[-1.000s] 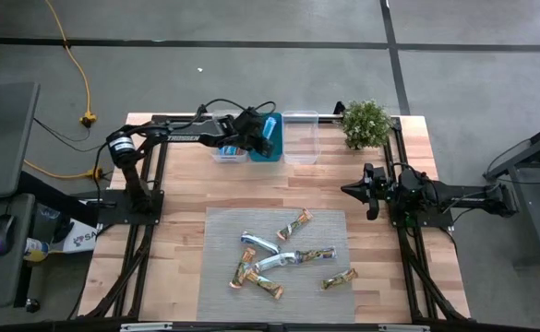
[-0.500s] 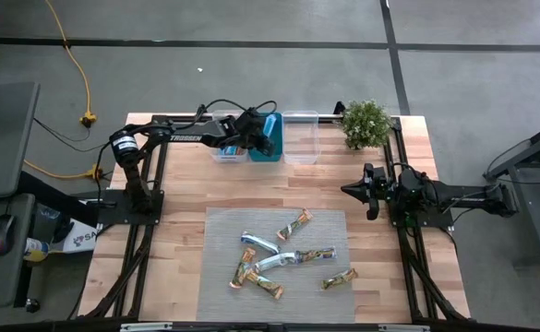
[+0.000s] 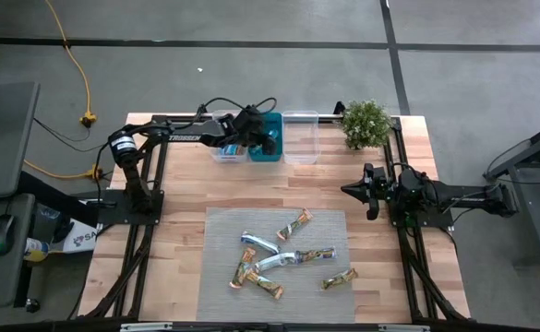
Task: Pick and place Granola Bars by type
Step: Put the blue granola bar into the blue bin
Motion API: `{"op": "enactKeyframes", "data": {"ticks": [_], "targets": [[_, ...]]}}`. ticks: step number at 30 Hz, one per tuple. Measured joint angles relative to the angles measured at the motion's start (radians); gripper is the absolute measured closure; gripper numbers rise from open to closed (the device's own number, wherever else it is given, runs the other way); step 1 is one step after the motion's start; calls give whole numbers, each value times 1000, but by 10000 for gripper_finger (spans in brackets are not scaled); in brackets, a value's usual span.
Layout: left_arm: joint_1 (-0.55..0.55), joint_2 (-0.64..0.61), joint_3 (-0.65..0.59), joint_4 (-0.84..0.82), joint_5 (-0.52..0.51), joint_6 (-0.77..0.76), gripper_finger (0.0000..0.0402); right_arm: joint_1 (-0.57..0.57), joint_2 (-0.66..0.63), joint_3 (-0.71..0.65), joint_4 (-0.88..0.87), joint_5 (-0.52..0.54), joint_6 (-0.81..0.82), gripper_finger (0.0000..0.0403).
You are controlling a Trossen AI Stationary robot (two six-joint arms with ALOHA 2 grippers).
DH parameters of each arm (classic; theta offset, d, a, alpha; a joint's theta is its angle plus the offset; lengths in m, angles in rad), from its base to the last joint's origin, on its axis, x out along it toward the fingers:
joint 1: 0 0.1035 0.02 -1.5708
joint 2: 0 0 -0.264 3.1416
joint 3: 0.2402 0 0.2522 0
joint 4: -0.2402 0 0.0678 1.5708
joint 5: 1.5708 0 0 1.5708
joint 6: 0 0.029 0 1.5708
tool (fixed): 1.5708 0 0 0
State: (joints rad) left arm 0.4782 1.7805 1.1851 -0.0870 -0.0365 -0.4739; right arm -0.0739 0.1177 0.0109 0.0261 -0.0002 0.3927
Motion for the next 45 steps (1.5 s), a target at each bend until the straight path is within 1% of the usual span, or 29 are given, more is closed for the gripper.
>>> {"op": "enactKeyframes", "data": {"ticks": [3, 7, 9, 11, 17, 21, 25, 30, 38, 45], "targets": [[-1, -57, 1, 61, 32, 47, 186, 0, 0, 0, 0, 0, 0, 402], [-23, -158, 2, 64, 105, 190, 186, 0, 0, 0, 0, 0, 0, 402], [-40, -221, 1, 21, 155, 259, 186, 0, 0, 0, 0, 0, 0, 402], [-69, -279, 2, -22, 183, 317, 186, 0, 0, 0, 0, 0, 0, 402], [-178, -436, 2, -217, 184, 490, 186, 0, 0, 0, 0, 0, 0, 402], [-279, -478, 2, -324, 184, 598, 186, 0, 0, 0, 0, 0, 0, 402], [-386, -471, 2, -406, 184, 690, 186, 0, 0, 0, 0, 0, 0, 402], [-512, -408, 0, -425, 138, 761, 186, 0, 0, 0, 0, 0, 0, 402], [-642, -310, 1, -414, 90, 765, 186, 0, 0, 0, 0, 0, 0, 402], [-723, -191, 1, -327, 80, 757, 186, 0, 0, 0, 0, 0, 0, 402]]}}
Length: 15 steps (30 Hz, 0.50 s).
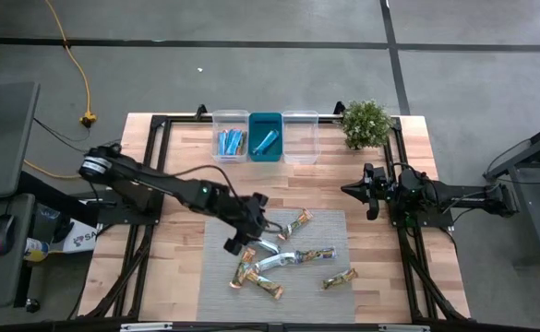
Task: Pick and place Granola Bars by type
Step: Put the blue granola bar into the blue bin
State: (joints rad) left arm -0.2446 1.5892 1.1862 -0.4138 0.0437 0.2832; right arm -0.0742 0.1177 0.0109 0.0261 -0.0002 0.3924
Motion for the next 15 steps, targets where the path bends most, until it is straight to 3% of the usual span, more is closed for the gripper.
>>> {"op": "enactKeyframes", "data": {"ticks": [15], "targets": [[-44, 223, -1, 106, -1, -26, 186, 0, 0, 0, 0, 0, 0, 402]]}}
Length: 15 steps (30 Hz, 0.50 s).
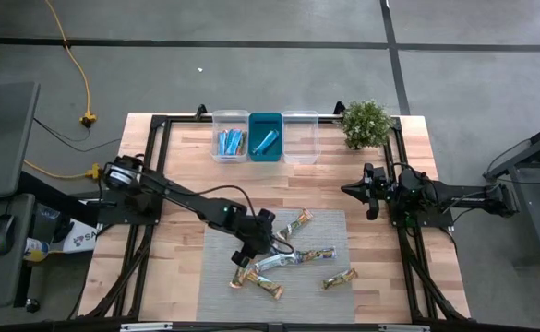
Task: Pick and place Granola Bars by type
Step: Put the blue granola bar into the blue bin
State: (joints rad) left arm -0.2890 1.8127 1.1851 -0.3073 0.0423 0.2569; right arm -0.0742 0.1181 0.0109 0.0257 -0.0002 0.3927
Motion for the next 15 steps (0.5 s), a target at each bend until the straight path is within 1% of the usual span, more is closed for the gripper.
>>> {"op": "enactKeyframes", "data": {"ticks": [10, 15], "targets": [[0, 73, 2, 21, -2, -8, 186, 0, 7, 0, 1, 0, 0, 402], [0, 89, 1, 16, -54, -23, 186, 0, 7, 0, 0, 0, 0, 402]]}}
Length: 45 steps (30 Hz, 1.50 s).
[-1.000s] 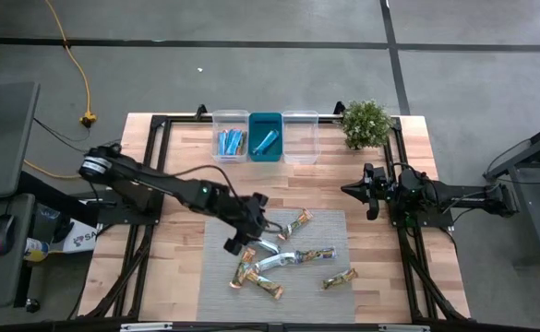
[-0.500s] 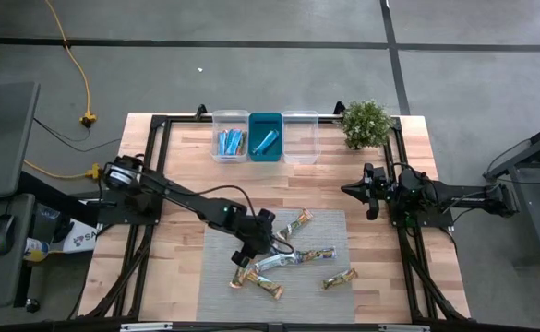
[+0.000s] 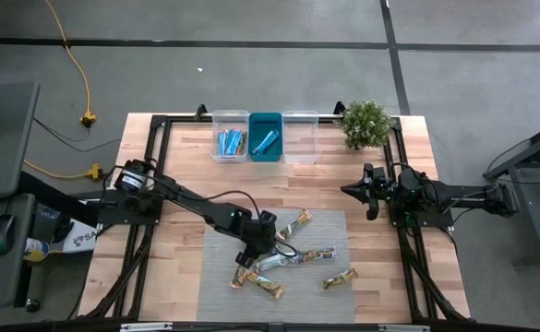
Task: Pick and place Granola Bars by type
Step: Put the blue granola bar into the blue bin
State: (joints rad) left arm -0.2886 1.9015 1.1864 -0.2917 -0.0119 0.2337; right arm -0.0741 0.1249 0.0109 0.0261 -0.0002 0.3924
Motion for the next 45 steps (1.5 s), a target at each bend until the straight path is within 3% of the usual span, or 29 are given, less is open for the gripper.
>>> {"op": "enactKeyframes", "data": {"ticks": [24, 39, 45], "targets": [[1, 48, 2, 14, 11, -33, 188, 0, 0, 0, 0, 0, 0, 402], [0, 49, 2, 4, 28, -48, 303, 0, 0, 0, 0, 0, 0, 402], [42, -4, -4, -37, 10, -57, 334, 0, 0, 0, 0, 0, 0, 402]]}}
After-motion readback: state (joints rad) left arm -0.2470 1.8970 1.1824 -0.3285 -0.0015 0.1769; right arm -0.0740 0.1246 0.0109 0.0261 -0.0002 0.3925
